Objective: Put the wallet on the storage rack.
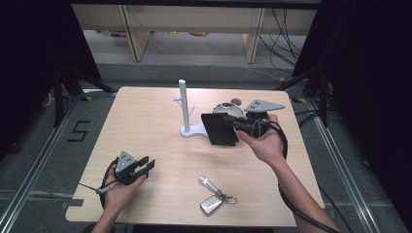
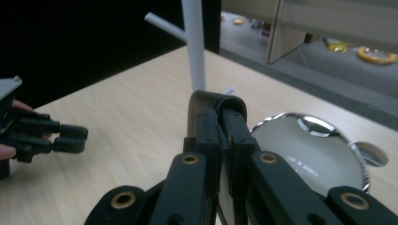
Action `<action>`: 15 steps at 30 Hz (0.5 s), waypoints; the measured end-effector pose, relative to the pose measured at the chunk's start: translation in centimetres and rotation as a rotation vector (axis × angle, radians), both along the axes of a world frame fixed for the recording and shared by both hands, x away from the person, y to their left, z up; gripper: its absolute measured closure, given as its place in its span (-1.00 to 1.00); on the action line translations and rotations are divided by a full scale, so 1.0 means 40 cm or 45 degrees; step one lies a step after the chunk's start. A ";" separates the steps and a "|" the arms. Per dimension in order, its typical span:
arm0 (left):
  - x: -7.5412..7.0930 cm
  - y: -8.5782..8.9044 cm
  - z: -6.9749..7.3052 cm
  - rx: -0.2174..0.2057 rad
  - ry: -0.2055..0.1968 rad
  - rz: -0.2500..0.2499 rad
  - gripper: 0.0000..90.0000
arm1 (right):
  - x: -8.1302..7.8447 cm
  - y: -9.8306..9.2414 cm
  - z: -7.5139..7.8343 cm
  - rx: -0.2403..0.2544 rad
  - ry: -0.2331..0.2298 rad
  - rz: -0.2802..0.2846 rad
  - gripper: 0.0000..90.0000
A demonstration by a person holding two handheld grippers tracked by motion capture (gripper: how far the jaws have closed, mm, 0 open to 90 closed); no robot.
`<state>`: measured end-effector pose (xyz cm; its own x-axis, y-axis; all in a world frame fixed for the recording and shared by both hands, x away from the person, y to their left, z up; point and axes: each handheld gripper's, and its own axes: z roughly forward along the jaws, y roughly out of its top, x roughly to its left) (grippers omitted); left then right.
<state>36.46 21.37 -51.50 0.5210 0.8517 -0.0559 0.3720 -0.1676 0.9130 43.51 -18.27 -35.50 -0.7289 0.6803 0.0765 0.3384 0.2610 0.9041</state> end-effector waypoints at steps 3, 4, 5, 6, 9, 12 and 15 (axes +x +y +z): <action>-0.002 -0.003 -0.003 -0.025 0.012 0.008 0.47 | 0.019 -0.012 0.023 0.026 -0.041 -0.016 0.94; -0.002 -0.003 -0.003 -0.025 0.012 0.008 0.47 | 0.019 -0.012 0.023 0.026 -0.041 -0.016 0.94; 0.000 -0.001 -0.003 -0.007 0.001 0.003 0.46 | 0.036 -0.018 0.034 0.034 -0.056 -0.042 0.95; 0.000 -0.001 -0.003 -0.007 0.001 0.003 0.46 | 0.048 -0.022 0.036 0.024 -0.089 -0.058 0.95; 0.000 0.002 -0.007 -0.011 0.001 0.003 0.46 | 0.074 -0.028 0.036 0.019 -0.090 -0.104 0.95; 0.001 0.004 -0.008 -0.010 0.004 0.008 0.46 | 0.101 -0.034 0.021 0.036 -0.078 -0.131 0.94; 0.000 0.000 -0.010 -0.037 0.020 0.025 0.46 | 0.122 -0.039 0.002 0.023 -0.076 -0.150 0.95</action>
<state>36.46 21.38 -51.90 0.5033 0.8596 -0.0888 0.3892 -0.1338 0.9114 48.39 -19.85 -35.42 -0.6479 0.7601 0.0486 0.3112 0.2060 0.9277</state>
